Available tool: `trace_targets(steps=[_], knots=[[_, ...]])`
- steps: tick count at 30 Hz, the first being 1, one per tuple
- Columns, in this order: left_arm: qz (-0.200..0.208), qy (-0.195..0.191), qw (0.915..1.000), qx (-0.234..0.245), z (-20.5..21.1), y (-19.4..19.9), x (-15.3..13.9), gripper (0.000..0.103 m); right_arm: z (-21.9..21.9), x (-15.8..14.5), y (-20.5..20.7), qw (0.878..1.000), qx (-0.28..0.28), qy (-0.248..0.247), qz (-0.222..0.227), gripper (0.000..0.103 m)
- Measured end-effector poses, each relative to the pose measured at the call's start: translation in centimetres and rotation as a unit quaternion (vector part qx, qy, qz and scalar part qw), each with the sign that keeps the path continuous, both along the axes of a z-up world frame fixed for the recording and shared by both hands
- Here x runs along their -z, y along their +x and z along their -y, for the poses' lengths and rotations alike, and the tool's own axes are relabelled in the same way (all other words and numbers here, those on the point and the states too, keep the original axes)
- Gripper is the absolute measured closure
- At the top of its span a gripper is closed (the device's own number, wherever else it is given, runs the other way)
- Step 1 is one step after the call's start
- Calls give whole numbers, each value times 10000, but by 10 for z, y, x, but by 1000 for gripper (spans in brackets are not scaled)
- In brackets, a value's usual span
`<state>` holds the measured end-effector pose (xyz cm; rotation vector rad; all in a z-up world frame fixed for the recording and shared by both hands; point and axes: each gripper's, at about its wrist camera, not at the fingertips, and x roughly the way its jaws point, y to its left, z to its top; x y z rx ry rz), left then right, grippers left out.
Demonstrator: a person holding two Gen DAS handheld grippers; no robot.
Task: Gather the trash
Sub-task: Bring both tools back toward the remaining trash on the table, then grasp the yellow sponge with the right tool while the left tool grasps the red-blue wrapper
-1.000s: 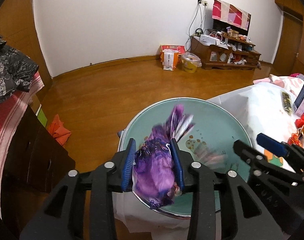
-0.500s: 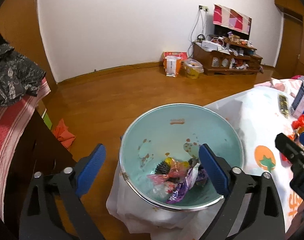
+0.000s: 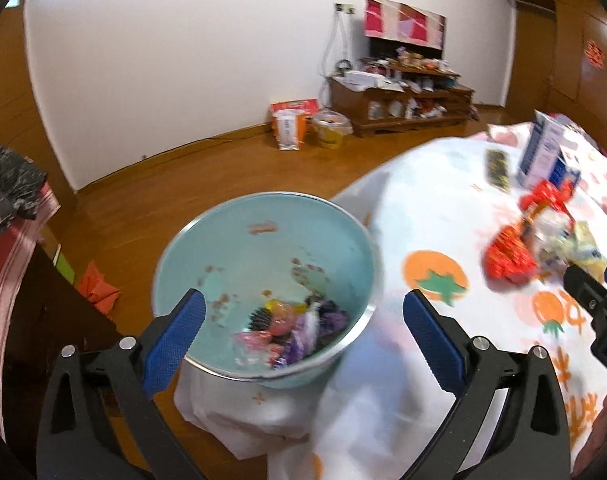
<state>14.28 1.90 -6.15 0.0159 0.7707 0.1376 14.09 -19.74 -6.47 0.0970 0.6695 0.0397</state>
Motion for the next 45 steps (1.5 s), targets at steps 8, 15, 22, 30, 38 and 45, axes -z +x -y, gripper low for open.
trace_targets(steps=[8, 15, 22, 30, 38, 45], knots=[[-128, 121, 9979, 624, 49, 3, 12, 6, 62, 10, -16, 9980, 624, 27, -123, 34], [-154, 118, 9951, 970, 78, 12, 21, 9, 120, 20, -15, 9929, 1150, 79, -276, 54], [-187, -34, 9942, 1060, 94, 38, 22, 15, 147, 24, 10, 9918, 1173, 239, -447, 57], [-251, -111, 9930, 1145, 121, 75, 21, 15, 146, 47, 52, 9903, 853, 322, -1050, 74], [-572, -207, 9900, 1272, 148, 103, 42, 29, 151, 38, 38, 9926, 811, 344, -841, 87], [-858, -584, 9854, 1353, 148, 116, 50, 67, 173, 26, 7, 9897, 1260, 405, -543, 87]])
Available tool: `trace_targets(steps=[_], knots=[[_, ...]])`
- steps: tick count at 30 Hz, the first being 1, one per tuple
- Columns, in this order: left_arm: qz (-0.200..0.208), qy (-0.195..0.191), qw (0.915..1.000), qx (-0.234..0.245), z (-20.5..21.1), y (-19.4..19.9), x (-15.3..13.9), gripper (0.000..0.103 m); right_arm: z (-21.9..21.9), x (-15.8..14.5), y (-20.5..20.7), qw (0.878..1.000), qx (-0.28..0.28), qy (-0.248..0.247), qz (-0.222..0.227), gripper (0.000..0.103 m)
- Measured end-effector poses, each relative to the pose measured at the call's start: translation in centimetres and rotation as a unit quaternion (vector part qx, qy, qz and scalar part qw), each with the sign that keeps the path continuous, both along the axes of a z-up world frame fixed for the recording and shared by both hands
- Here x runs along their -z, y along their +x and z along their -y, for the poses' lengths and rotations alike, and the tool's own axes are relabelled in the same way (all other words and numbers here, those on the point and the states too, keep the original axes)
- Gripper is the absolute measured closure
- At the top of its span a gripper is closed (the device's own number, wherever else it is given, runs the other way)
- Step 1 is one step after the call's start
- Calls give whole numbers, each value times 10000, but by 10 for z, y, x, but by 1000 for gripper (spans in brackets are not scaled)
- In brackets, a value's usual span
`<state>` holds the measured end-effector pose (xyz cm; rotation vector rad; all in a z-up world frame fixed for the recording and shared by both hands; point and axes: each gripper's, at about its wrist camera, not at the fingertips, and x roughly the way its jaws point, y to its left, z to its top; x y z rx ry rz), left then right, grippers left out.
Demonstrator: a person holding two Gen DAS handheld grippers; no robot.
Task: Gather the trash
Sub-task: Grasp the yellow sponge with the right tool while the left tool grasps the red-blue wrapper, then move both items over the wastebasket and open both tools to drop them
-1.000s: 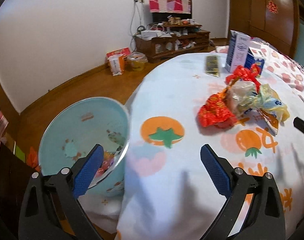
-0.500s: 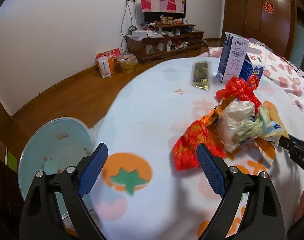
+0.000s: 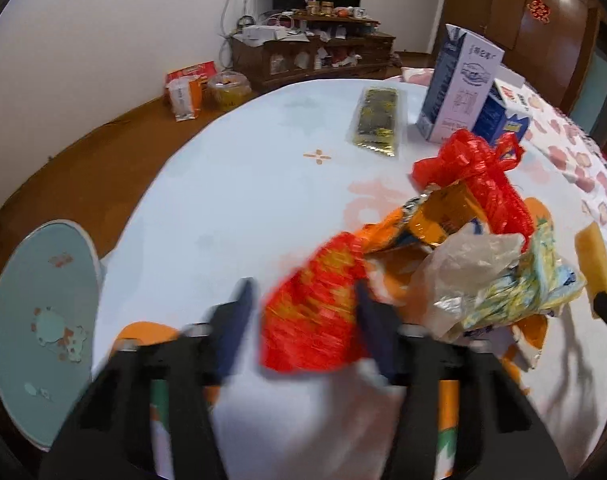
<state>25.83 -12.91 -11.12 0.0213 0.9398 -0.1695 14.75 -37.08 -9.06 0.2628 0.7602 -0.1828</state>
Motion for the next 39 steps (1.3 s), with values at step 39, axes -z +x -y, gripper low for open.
trace_targets(steps=[39], knots=[[1064, 638, 9854, -1166, -128, -126, -65, 80, -117, -27, -56, 9934, -1057, -211, 383, 87]])
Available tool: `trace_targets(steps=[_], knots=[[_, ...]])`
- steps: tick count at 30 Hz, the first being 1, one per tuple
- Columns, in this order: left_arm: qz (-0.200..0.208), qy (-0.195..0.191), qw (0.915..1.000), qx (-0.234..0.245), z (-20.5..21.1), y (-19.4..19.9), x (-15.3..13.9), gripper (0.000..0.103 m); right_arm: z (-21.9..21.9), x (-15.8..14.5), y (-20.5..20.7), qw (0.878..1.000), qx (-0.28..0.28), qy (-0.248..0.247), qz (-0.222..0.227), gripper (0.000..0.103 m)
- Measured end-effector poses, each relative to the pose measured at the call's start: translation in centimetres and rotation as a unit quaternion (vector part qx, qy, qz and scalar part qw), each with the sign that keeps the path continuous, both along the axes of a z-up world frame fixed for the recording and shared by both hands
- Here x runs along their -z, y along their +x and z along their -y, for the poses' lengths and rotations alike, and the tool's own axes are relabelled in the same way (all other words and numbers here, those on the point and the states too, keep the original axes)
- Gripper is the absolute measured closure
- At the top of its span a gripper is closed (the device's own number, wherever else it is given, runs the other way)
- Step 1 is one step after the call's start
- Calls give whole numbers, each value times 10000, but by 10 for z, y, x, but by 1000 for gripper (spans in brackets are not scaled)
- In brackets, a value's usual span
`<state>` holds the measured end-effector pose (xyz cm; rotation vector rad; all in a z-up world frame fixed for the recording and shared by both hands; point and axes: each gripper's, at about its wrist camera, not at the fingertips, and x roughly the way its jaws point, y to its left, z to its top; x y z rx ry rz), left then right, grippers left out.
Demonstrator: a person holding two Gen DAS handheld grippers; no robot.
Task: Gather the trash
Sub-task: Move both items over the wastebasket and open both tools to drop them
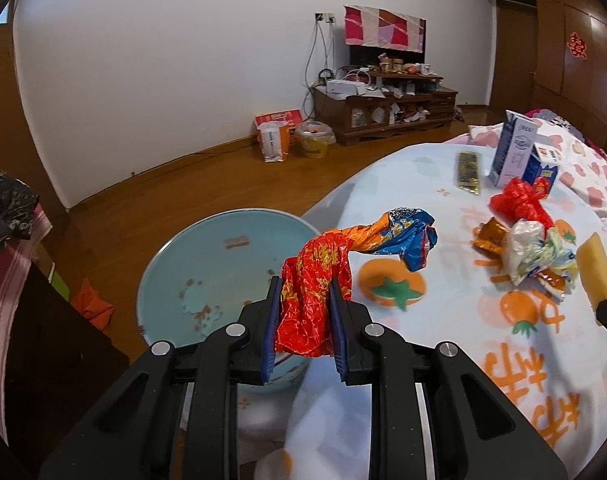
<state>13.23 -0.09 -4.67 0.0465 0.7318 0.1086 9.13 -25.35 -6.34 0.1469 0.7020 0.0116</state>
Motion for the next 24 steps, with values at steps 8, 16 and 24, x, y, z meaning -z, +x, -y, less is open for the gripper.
trace_targets(steps=[8, 16, 24], knots=[[-6, 10, 9998, -202, -21, -4, 3, 81, -32, 0, 7, 9993, -363, -17, -33, 87], [1, -55, 9991, -411, -42, -2, 4, 81, -57, -2, 13, 9978, -657, -49, -36, 87], [26, -154, 9978, -647, -69, -5, 5, 81, -84, -6, 22, 9956, -932, -71, -20, 87]])
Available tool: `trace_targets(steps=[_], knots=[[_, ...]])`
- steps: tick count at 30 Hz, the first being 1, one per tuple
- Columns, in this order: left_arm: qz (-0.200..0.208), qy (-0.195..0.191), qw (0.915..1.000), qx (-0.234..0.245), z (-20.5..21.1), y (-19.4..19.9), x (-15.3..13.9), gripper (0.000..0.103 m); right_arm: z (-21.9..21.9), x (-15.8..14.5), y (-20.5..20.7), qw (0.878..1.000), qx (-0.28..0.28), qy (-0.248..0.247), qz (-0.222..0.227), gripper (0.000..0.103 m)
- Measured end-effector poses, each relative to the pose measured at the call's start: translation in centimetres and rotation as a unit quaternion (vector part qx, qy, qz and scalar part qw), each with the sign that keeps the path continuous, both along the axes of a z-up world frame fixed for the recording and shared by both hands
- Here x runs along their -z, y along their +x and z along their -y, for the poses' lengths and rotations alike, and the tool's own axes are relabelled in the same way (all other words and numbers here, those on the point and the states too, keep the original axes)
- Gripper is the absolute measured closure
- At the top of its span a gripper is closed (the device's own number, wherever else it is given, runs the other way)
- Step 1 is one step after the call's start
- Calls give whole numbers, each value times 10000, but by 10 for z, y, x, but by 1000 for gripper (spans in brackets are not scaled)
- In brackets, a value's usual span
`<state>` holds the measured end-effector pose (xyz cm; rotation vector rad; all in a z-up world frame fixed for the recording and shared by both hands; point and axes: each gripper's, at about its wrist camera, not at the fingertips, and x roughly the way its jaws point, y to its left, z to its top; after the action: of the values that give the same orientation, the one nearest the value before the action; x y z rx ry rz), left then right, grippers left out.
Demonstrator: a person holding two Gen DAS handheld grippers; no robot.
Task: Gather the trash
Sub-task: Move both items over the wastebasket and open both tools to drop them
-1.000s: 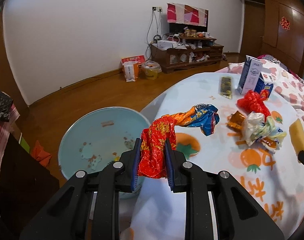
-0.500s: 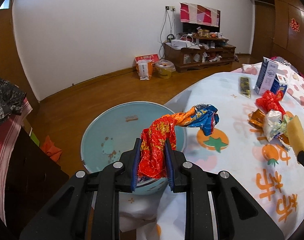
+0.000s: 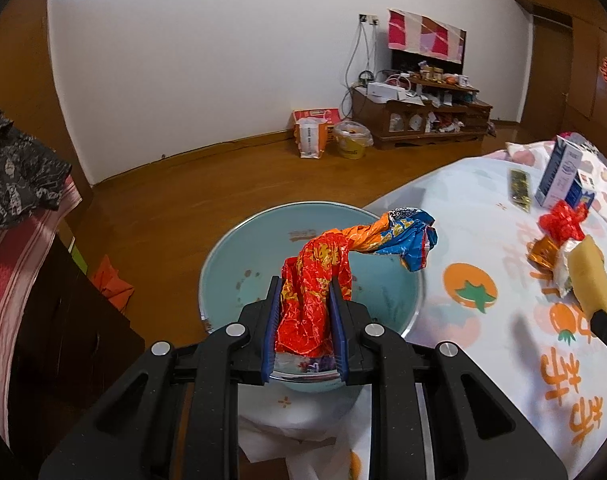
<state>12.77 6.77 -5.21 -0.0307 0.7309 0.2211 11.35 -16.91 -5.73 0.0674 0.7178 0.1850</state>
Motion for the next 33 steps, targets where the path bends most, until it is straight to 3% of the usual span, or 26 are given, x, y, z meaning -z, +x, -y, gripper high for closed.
trace_targets(steps=[19, 33], knots=[[-2, -127, 9967, -805, -62, 3, 5, 81, -89, -4, 32, 9962, -861, -90, 81, 87], [-302, -170, 9962, -805, -66, 30, 28, 80, -138, 22, 78, 9932, -1114, -191, -273, 87]])
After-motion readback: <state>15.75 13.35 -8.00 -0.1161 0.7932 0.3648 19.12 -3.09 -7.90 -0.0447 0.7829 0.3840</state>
